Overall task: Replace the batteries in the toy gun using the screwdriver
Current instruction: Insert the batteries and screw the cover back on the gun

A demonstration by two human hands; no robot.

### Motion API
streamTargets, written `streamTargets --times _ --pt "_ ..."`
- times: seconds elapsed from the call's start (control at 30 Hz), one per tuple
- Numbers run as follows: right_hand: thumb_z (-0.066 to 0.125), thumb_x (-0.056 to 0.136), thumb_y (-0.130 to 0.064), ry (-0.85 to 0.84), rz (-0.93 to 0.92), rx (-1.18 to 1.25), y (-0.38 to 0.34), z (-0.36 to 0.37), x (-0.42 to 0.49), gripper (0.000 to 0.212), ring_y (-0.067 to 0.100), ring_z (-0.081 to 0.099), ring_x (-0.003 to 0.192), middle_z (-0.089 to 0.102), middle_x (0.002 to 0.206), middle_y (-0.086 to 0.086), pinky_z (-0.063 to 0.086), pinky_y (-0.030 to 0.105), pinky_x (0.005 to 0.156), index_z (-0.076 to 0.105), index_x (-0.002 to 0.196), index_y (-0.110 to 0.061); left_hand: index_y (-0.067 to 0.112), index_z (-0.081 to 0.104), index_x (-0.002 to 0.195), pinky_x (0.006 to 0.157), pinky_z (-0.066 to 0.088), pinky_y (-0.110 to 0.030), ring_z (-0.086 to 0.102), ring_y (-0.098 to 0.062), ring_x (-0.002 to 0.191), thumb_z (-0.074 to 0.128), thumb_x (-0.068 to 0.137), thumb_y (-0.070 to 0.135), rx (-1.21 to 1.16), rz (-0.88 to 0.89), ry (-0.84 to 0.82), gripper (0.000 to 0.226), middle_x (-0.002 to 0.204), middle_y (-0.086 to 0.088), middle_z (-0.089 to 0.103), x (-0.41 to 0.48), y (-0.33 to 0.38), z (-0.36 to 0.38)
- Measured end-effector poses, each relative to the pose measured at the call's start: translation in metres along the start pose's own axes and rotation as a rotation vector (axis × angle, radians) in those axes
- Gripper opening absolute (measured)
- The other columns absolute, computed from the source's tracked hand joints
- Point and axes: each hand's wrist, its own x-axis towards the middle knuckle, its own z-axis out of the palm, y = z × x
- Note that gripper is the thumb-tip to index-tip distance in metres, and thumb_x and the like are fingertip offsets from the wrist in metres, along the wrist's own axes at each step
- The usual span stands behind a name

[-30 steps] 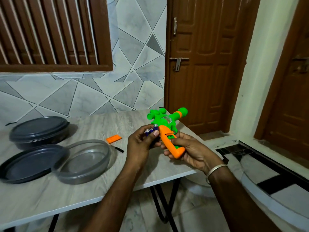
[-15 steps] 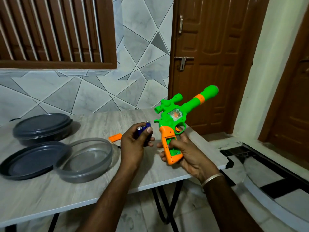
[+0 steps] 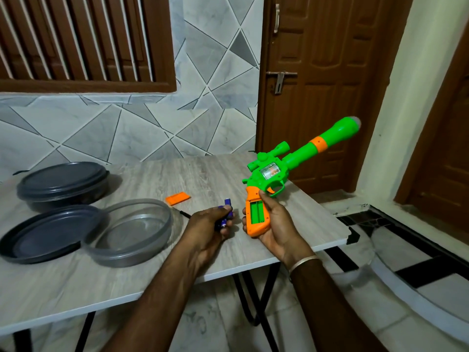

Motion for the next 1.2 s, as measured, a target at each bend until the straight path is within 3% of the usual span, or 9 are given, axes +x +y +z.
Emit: streamTargets --times 0.1,0.2,0.3,0.47,0.8,0.9,0.97,1.13,1.2 --pt "0.045 0.1 -0.039 0.062 -0.051 0.014 0.005 0.0 0.009 0.046 0.021 0.06 0.058 0.062 0.075 0.012 0.052 0.029 0.052 0.051 0.133 -0.007 -0.001 0.065 0.096 0.041 0.036 -0.017 0.049 -0.011 0.053 0.062 0.095 0.004 0.06 0.05 -0.031 0.006 0.076 -0.012 0.062 0.001 -0.003 0.0" --pt "0.047 0.1 -0.034 0.079 -0.135 0.049 0.009 0.002 0.015 0.046 0.02 0.061 0.064 0.061 0.084 0.012 0.054 0.029 0.053 0.045 0.141 -0.014 0.001 0.069 0.1 0.044 0.037 -0.017 0.048 -0.008 0.051 0.066 0.094 0.008 0.19 0.136 -0.003 0.009 0.07 -0.006 0.061 -0.003 -0.005 0.005" --pt "0.045 0.102 -0.027 0.066 -0.205 0.101 0.011 0.005 0.016 0.04 0.018 0.063 0.079 0.063 0.115 0.012 0.057 0.028 0.059 0.046 0.141 -0.018 0.002 0.075 0.097 0.046 0.04 -0.016 0.051 -0.004 0.049 0.071 0.091 0.008 0.386 0.302 0.011 0.009 0.067 -0.006 0.066 -0.005 -0.008 0.011" --pt "0.045 0.102 -0.025 0.05 -0.257 0.138 0.014 0.005 0.019 0.041 0.026 0.056 0.125 0.055 0.143 0.007 0.053 0.042 0.093 0.046 0.143 -0.022 0.009 0.078 0.09 0.053 0.043 -0.016 0.053 -0.004 0.054 0.079 0.083 0.01 0.673 0.494 0.0 0.006 0.07 -0.011 0.07 -0.003 -0.007 0.015" --pt "0.049 0.1 -0.016 0.038 -0.273 0.167 0.014 0.008 0.015 0.036 0.024 0.059 0.119 0.063 0.133 0.003 0.056 0.039 0.083 0.054 0.133 -0.029 0.003 0.078 0.079 0.046 0.042 -0.013 0.057 -0.002 0.044 0.085 0.077 0.013 0.891 0.458 0.033 0.012 0.062 -0.01 0.071 0.008 0.009 0.027" --pt "0.047 0.1 -0.012 0.025 -0.272 0.173 0.014 0.008 0.015 0.041 0.028 0.059 0.12 0.06 0.136 0.007 0.06 0.036 0.079 0.049 0.14 -0.024 0.006 0.077 0.077 0.054 0.052 -0.021 0.066 -0.011 0.055 0.089 0.071 0.014 0.929 0.521 0.118 0.015 0.065 -0.007 0.073 0.012 0.005 0.036" --pt "0.046 0.101 -0.012 0.034 -0.246 0.187 0.015 0.006 0.016 0.043 0.032 0.058 0.123 0.058 0.138 0.012 0.057 0.041 0.088 0.046 0.143 -0.019 0.01 0.076 0.076 0.06 0.053 -0.023 0.069 -0.013 0.062 0.089 0.069 0.015 0.958 0.581 0.154 0.016 0.067 -0.002 0.072 0.016 -0.001 0.039" --pt "0.046 0.101 -0.016 0.045 -0.136 0.275 0.013 0.003 0.018 0.039 0.019 0.07 0.081 0.068 0.106 0.016 0.059 0.034 0.075 0.05 0.139 -0.006 0.013 0.078 0.088 0.063 0.044 -0.014 0.067 -0.012 0.073 0.085 0.074 0.015 1.108 0.715 0.084 0.015 0.079 -0.001 0.074 0.014 -0.003 0.038" --pt "0.047 0.101 -0.019 0.052 -0.121 0.264 0.015 0.001 0.021 0.041 0.015 0.069 0.073 0.066 0.107 0.016 0.058 0.034 0.07 0.049 0.14 -0.008 0.012 0.08 0.094 0.067 0.044 -0.015 0.068 -0.016 0.078 0.084 0.077 0.016 1.194 0.72 -0.001 0.018 0.086 -0.004 0.076 0.012 0.004 0.035"
